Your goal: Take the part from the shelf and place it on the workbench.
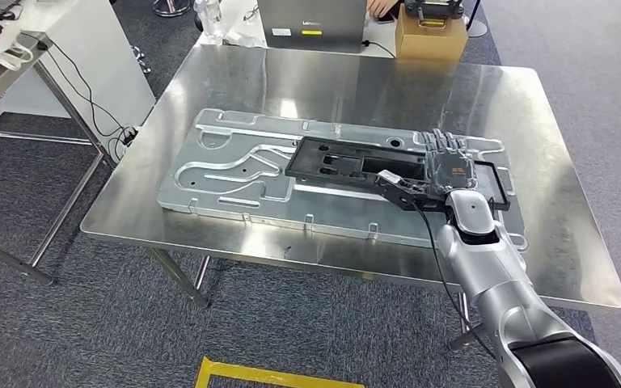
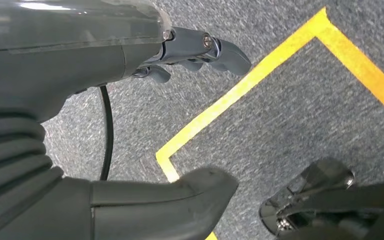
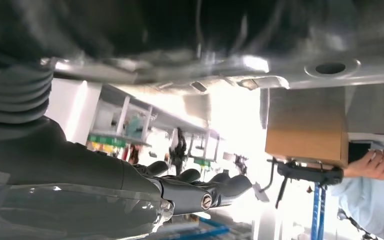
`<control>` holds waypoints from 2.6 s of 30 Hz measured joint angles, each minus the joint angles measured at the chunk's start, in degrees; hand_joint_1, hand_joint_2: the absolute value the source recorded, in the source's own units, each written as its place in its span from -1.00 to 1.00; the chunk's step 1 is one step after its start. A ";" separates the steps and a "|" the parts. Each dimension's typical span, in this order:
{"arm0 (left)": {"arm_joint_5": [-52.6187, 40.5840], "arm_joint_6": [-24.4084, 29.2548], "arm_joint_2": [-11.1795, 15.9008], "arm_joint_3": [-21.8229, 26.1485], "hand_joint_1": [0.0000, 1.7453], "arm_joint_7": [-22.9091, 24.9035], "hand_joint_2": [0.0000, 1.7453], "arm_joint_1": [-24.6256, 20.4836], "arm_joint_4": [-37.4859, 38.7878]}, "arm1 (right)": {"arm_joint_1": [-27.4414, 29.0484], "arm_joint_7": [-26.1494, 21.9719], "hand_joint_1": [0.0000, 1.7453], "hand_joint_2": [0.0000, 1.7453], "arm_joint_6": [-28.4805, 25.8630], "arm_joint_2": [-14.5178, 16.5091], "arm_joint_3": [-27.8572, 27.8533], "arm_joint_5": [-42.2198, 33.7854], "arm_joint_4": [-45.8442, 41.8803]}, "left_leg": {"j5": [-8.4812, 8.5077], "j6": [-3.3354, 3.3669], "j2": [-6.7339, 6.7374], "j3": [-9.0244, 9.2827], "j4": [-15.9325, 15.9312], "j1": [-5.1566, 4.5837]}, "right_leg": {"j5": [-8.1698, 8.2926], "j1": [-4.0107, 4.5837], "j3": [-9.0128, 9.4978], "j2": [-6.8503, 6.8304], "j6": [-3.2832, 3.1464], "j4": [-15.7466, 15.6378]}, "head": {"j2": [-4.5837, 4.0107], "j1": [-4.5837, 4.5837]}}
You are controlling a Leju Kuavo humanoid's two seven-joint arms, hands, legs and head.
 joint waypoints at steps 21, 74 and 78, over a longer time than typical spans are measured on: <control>1.70 -2.24 0.03 0.52 -1.00 -0.90 -1.00 -0.04 0.00 | 3.79 -1.89 -1.00 -1.00 -2.08 0.15 -0.04 -0.17 -3.28 | 11.25 2.26 0.06 3.84 -16.00 -0.42 | -4.62 0.63 4.96 0.05 1.69 0.26 | 0.00 0.07; 5.57 -0.68 -0.37 5.81 -1.00 -0.46 -1.00 1.21 0.11 | 46.17 -17.27 -1.00 -1.00 -18.73 8.78 -5.60 -19.26 -29.13 | 2.40 3.73 0.29 14.02 -18.14 -0.19 | -0.74 0.12 -4.58 -0.41 2.92 3.26 | 0.00 0.10; 6.21 0.27 -0.46 7.15 -1.00 0.19 -1.00 1.65 0.11 | 47.35 -26.52 -1.00 -1.00 -20.34 10.73 -11.62 -33.07 -16.66 | 4.43 4.22 0.43 11.50 -17.96 -0.54 | -8.13 0.09 -7.08 -0.30 3.29 15.25 | 0.00 0.10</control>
